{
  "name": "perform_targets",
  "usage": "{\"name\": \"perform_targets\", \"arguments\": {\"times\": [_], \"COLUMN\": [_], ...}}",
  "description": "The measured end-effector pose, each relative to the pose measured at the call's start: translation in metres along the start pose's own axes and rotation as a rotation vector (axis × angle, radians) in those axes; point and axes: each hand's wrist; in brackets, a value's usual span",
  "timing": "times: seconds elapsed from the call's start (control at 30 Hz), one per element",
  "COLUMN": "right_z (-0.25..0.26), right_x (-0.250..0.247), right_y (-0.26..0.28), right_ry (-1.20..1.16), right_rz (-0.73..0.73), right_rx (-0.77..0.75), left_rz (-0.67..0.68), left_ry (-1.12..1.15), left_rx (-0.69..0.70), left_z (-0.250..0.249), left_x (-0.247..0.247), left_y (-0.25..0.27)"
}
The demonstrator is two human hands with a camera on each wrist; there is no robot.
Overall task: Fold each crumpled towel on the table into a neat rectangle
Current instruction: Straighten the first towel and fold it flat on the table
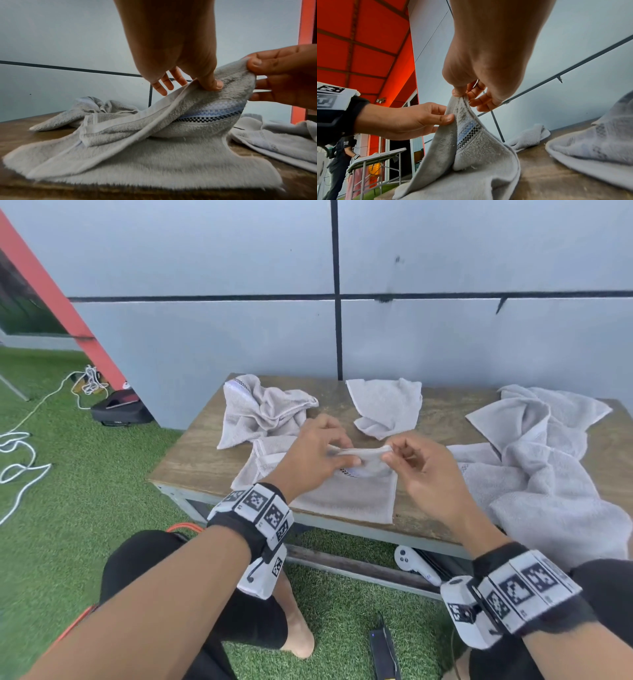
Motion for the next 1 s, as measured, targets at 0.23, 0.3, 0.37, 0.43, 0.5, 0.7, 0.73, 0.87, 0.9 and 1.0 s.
{"name": "perform_targets", "arguments": {"times": [0.23, 0.3, 0.37, 0.43, 0.5, 0.7, 0.73, 0.87, 0.9, 1.0], "right_z": [0.015, 0.018, 0.022, 0.028, 0.033, 0.045, 0.047, 0.051, 0.052, 0.054], "right_x": [-0.016, -0.017, -0.017, -0.016, -0.014, -0.007, -0.006, -0.001, 0.0, 0.004], "right_y": [-0.016, -0.019, -0.022, -0.024, -0.028, -0.04, -0.042, -0.047, -0.047, -0.05], "right_ry": [-0.003, 0.008, -0.001, 0.009, 0.042, 0.1, 0.111, 0.159, 0.16, 0.155], "right_rz": [-0.082, -0.08, -0.073, -0.054, -0.028, -0.019, -0.015, -0.014, -0.019, -0.026], "right_rx": [0.012, 0.005, 0.0, -0.014, -0.032, -0.058, -0.059, -0.046, -0.041, -0.036], "left_rz": [0.113, 0.12, 0.117, 0.104, 0.096, -0.041, -0.071, -0.164, -0.194, -0.226], "left_ry": [0.084, 0.105, 0.126, 0.171, 0.226, 0.273, 0.262, 0.233, 0.222, 0.203], "left_rx": [-0.017, 0.006, -0.003, 0.002, 0.021, -0.003, -0.001, 0.057, 0.086, 0.162], "left_z": [-0.015, -0.017, -0.02, -0.024, -0.028, -0.031, -0.029, -0.024, -0.024, -0.027], "left_x": [-0.029, -0.031, -0.03, -0.029, -0.027, -0.018, -0.017, -0.014, -0.013, -0.011], "left_y": [0.002, 0.004, 0.006, 0.009, 0.01, 0.011, 0.011, 0.014, 0.015, 0.018]}}
Point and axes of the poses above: each hand's wrist, its own y-axis away from the middle knuckle, its own x-axis out of the palm, z = x × y, and after that the axes turned 7 degrees about -x, right-handed
